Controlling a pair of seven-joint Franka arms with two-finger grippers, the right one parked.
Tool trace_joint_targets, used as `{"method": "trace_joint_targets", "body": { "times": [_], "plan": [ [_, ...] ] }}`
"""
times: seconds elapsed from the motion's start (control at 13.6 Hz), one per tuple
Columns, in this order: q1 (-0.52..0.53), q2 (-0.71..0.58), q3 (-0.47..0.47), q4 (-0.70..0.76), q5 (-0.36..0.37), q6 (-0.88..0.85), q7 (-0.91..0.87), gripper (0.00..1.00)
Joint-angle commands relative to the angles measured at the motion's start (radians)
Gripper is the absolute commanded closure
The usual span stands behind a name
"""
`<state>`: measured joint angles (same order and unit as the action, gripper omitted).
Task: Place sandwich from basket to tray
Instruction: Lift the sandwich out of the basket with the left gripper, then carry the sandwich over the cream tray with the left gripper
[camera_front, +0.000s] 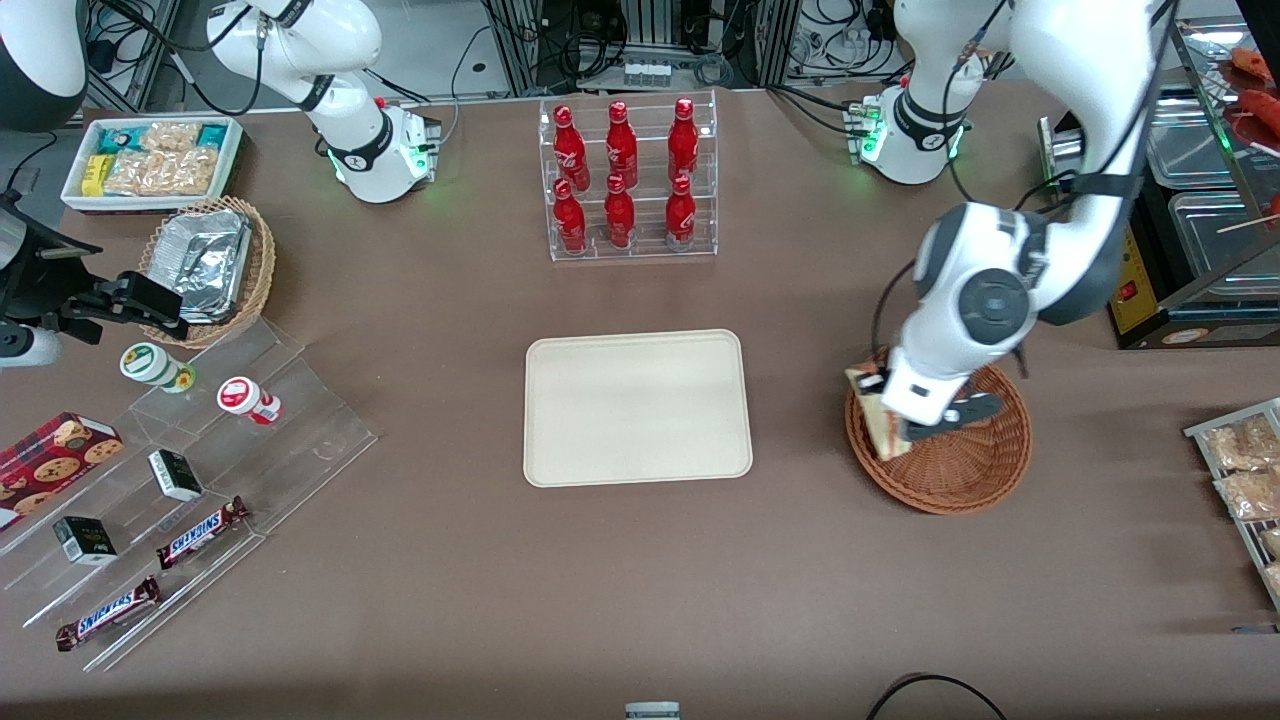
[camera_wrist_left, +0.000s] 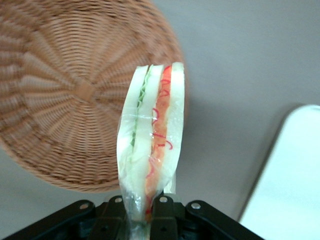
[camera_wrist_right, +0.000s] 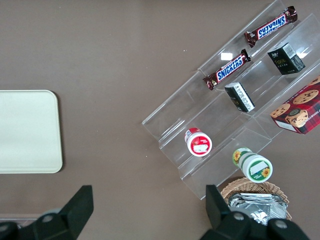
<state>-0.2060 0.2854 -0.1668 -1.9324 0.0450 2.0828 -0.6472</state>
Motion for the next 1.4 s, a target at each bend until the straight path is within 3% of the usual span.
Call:
{"method": "trace_joint_targets", "body": {
  "times": [0.0,0.81,1.32],
  "plan": [
    [-0.081,0.108,0.009,0.152,0.0,-0.072,0.008,1.0],
    [-0.38,0.422,0.009,0.524,-0.004,-0.092,-0.232,1.0],
    [-0.483,0.552,0.012,0.69,-0.001,-0.104,-0.347,1.0]
  ]
}}
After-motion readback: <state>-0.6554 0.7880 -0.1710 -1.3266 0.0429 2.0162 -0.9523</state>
